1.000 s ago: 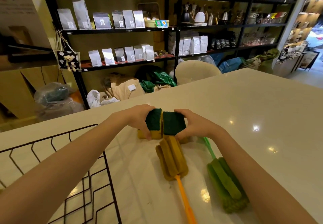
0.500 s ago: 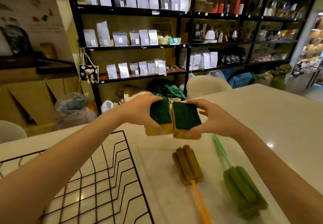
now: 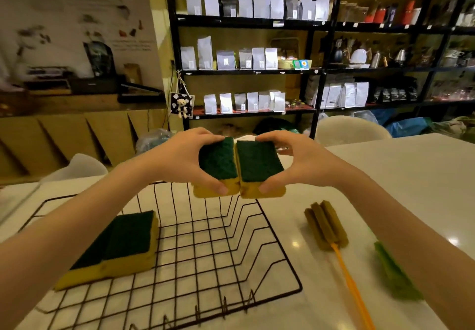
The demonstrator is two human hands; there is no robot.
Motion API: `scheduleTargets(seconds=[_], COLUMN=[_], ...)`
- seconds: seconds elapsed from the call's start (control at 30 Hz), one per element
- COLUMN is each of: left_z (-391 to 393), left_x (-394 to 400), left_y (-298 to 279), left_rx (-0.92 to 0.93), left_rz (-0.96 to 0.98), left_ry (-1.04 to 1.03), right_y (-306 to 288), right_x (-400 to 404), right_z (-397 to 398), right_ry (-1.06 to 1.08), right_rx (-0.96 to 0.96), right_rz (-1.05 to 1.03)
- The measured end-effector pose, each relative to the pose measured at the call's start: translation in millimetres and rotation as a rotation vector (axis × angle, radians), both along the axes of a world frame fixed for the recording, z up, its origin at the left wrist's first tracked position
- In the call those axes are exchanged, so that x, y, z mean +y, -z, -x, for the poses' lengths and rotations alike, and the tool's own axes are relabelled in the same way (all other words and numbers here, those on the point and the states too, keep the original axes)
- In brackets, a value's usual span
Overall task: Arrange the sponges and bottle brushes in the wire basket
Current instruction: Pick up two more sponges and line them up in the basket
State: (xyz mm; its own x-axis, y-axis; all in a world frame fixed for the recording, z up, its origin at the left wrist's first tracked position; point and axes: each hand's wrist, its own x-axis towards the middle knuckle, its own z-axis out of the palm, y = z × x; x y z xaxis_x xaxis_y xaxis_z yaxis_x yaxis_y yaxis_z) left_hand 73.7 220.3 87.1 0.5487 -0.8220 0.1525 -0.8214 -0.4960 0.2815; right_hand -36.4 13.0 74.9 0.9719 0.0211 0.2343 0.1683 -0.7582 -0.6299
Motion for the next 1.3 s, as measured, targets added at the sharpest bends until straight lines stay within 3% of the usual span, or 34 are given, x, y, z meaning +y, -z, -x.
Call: scheduleTargets(seconds=[0.5, 1.3], left_z=[1.8, -3.3], left_x=[68.5, 68.6], left_y=[69.3, 99.9], left_rx=[0.140, 0.008], left_rz=[-0.004, -0.282], left_ry=[-0.125, -0.128], right_y=[41.8, 77.2], right_x=[63.1, 75.8], right_z=[-35.9, -50.2], right_ry=[-0.166, -0.250], right_rx=[0.096, 0.184], right_rz=[0.359, 0.743])
